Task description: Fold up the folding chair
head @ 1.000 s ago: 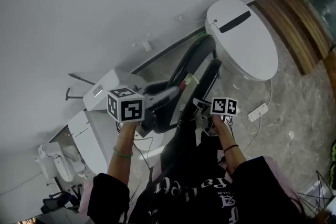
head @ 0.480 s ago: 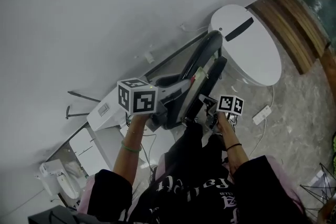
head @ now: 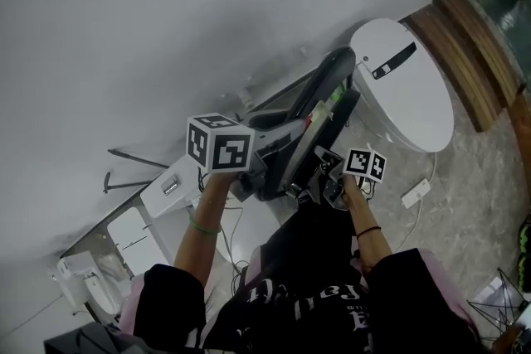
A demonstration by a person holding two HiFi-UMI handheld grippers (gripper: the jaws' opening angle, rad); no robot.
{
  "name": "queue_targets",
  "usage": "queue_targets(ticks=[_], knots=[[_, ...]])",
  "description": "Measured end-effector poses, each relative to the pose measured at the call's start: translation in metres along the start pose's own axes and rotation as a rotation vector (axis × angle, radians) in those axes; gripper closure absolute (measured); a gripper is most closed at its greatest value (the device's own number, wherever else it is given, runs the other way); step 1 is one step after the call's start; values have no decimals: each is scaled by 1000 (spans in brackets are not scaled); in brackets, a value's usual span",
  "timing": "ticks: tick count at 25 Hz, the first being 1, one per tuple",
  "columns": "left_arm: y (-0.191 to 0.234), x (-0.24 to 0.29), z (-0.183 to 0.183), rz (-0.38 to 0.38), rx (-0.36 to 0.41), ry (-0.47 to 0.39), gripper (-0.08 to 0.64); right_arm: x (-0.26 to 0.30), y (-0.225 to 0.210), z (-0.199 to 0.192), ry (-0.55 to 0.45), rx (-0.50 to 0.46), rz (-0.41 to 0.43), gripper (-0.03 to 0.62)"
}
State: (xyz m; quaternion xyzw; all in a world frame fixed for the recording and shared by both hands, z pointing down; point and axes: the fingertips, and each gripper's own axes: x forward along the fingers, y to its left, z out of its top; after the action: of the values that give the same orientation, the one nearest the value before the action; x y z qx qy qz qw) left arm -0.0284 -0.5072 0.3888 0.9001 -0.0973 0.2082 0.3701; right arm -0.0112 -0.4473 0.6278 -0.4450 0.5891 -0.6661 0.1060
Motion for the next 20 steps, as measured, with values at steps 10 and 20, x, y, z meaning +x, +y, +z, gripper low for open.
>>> queue_targets(ticks=[10,20], knots=[[6,-6,36,68,58,-8,434,33,32,35,-4,-26,93,497],[81,1,86,94,22,51,439,92,41,85,63,-2,49,497]])
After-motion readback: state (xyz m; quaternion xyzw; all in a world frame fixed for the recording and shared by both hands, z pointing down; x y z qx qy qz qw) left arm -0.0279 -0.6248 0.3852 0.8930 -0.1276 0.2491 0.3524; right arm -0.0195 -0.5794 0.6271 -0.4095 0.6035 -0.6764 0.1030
